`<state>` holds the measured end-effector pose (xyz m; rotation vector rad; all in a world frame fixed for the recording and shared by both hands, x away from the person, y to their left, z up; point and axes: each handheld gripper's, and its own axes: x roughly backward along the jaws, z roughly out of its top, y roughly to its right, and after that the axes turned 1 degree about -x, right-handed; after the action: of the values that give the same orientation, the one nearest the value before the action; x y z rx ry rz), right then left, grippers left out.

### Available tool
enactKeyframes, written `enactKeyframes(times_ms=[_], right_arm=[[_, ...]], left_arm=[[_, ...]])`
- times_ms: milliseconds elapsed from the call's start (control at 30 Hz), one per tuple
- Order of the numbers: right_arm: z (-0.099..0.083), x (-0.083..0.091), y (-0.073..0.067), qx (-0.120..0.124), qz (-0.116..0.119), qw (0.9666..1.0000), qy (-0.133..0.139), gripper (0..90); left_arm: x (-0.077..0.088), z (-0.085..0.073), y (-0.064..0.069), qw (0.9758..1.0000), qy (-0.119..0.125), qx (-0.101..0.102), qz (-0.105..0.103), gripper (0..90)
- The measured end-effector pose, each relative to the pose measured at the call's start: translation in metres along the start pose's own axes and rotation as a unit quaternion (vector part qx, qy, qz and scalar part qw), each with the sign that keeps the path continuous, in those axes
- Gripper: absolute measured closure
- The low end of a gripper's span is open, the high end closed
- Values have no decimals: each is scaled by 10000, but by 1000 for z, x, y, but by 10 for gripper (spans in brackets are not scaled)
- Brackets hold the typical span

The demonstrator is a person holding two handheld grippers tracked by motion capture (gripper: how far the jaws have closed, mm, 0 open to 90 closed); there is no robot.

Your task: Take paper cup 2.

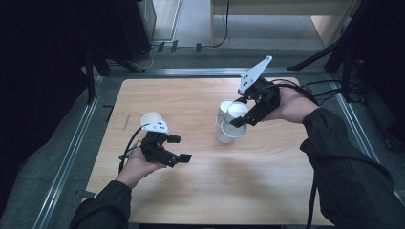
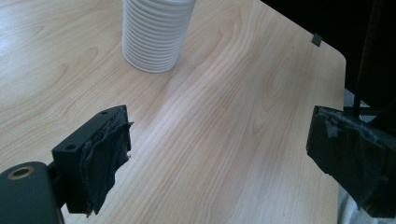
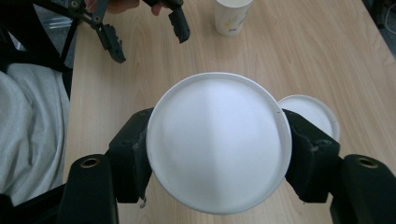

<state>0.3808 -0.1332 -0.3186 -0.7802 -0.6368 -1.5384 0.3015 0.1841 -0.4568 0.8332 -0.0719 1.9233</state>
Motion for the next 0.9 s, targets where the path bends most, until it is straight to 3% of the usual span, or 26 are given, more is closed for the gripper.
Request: enactKeyframes(times_ms=[367,733,900], right_arm=[[-22,-14,-8,-137,96,9996,211,342],[-46,-41,-18,-265,100,9990,336,343],[-54,-53,-23,-335,72,9980,524,344]], left_arm=[[-6,4,0,9999,-39,-89,-28,65],[-13,8,-4,9998,-57,-171,-68,65],[-14,8,-4,9998,-72,-184,-81,65]])
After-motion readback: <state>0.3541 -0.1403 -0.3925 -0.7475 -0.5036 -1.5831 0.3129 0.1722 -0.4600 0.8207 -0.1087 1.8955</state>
